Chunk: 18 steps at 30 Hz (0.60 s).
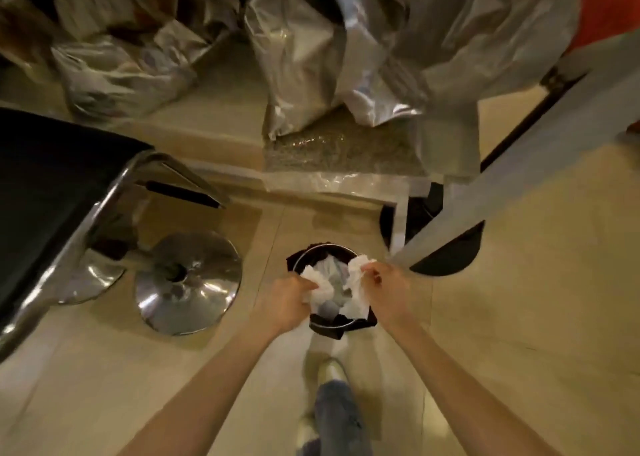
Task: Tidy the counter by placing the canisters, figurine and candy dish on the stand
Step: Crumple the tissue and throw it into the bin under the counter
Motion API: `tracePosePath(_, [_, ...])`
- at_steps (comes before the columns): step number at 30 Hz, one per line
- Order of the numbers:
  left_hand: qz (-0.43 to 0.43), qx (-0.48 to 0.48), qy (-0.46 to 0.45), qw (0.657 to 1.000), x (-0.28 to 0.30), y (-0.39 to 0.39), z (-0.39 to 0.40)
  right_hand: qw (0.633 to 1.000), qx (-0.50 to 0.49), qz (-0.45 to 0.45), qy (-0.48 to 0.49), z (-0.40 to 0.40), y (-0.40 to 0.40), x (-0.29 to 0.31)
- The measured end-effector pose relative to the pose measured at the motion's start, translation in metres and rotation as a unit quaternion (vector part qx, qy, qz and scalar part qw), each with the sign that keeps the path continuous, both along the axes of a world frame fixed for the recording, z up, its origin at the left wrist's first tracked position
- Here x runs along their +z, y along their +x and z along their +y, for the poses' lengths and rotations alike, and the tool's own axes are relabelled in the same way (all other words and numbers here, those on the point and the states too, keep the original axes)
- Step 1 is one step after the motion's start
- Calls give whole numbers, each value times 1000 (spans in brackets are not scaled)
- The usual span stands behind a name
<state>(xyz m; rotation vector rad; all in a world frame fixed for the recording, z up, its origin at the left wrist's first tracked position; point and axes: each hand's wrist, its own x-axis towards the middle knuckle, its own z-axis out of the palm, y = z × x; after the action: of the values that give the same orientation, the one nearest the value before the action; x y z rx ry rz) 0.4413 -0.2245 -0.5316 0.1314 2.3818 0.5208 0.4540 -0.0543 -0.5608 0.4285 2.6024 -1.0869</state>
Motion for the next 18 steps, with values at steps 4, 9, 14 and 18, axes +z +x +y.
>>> tracePosePath(4, [7,-2,-3,1000,-94,-9,3,998,12,-55,-8,-5,-4,-102])
tracePosePath(9, [-22,42,20,999,-202,-15,7,989,49,-131,-41,-15,-7,-207])
tracePosePath(14, [-81,45,19,995,-239,-15,7,985,52,-157,-54,-12,-9,-239])
tracePosePath(18, [-88,38,9,995,-214,-9,1,987,64,-145,-35,-8,-12,-206])
